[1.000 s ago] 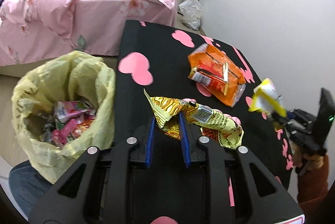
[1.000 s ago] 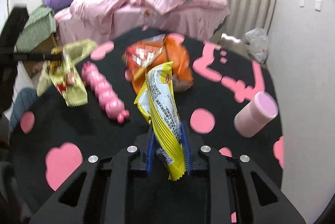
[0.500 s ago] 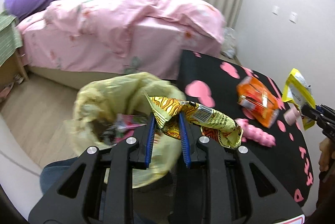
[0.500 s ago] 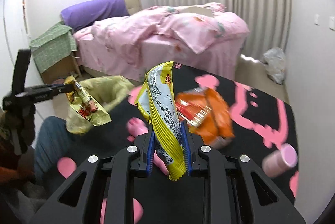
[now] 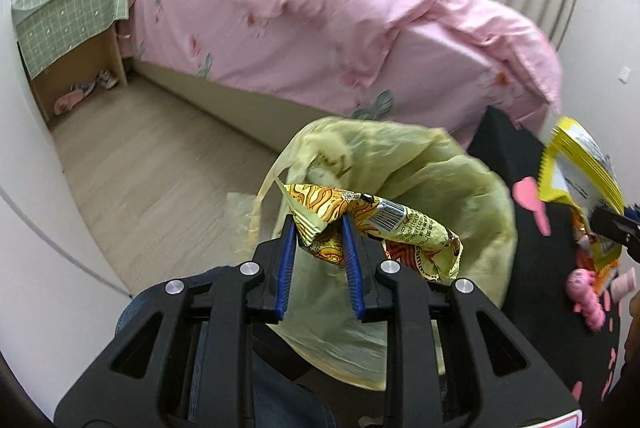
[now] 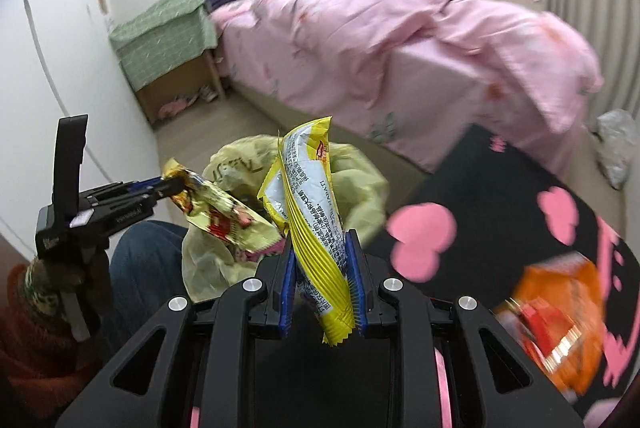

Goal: Collect trash
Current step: 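Carry both held wrappers over the yellow-bagged bin and open both grippers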

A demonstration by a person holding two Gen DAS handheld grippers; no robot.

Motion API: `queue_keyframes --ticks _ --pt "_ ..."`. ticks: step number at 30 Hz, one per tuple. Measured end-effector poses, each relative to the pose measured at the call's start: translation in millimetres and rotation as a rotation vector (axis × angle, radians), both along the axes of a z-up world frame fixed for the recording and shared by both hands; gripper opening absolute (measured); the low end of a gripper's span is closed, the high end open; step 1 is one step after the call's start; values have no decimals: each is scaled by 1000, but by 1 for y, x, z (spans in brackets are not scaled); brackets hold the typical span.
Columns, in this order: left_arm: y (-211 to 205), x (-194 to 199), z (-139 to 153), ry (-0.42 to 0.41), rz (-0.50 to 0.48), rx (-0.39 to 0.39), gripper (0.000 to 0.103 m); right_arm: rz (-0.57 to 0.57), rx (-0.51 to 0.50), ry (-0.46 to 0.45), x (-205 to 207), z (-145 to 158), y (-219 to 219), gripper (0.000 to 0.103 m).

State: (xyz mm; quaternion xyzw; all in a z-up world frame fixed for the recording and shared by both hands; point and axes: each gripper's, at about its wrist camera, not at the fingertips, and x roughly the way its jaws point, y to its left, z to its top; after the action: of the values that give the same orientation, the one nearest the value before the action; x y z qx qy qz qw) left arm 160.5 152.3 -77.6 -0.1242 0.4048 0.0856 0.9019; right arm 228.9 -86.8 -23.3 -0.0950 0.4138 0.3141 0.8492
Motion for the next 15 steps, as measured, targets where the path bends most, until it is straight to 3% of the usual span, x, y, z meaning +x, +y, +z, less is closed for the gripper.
queue_keyframes --ticks 7,15 --pt "-2 26 -26 65 7 36 22 35 -50 151 44 -50 46 23" --pt "-10 46 -20 54 -22 10 22 41 -44 182 61 -68 55 23"
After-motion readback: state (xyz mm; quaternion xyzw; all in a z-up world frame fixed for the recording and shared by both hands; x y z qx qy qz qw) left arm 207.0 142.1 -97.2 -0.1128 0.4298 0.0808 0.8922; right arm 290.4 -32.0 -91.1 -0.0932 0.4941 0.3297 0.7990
